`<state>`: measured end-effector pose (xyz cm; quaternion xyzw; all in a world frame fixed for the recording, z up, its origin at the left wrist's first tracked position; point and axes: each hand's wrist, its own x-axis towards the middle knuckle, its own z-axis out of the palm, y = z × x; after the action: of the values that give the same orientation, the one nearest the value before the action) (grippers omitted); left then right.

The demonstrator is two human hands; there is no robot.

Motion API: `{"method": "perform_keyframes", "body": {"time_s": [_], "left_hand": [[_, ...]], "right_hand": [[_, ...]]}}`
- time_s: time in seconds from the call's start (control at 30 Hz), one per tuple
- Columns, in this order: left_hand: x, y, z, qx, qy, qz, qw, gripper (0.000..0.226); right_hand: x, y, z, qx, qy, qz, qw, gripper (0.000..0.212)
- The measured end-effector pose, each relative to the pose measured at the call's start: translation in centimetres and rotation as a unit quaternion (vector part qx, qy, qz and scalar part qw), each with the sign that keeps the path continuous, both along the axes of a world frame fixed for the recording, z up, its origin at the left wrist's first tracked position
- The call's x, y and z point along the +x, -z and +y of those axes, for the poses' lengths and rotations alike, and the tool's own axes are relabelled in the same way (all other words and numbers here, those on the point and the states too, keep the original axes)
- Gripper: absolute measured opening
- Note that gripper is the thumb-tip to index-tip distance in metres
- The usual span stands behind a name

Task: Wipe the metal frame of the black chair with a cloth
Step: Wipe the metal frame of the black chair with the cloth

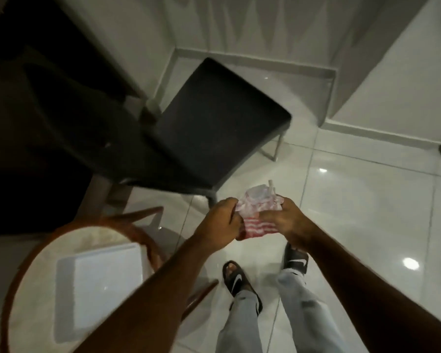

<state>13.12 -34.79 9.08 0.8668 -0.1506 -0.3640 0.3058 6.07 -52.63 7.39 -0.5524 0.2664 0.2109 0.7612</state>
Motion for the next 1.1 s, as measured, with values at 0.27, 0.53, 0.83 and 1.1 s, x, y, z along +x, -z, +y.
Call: {"method": "perform_keyframes", "body": {"time_s": [0.27,0.53,0.83,1.1], "left_hand": [[3.9,-0.3,-17.4,0.082,0.214,-0.047,0.972,0.04],[9.6,5.0,-27.6,0.116,0.4,-0.123,0.901,0.047],[25.5,16.2,-32.6,0.194,0.811,-0.294,0.468,0.067],[28.5,21.7,-36.8,0.231,0.897,-0.246,0.287,0.069]], "right_hand": [[-0.8,2.3,-12.1,0.065,0.165,0.055,0.983,0.057],[1.7,8.6,-18.6,0.083,0.329,0.091,0.936,0.049],[8.5,20.7,-19.1,0.119,0.479,0.106,0.863,0.027],[15.9,27.7,-16.9,0.073,0.517,0.116,0.845,0.022]]}}
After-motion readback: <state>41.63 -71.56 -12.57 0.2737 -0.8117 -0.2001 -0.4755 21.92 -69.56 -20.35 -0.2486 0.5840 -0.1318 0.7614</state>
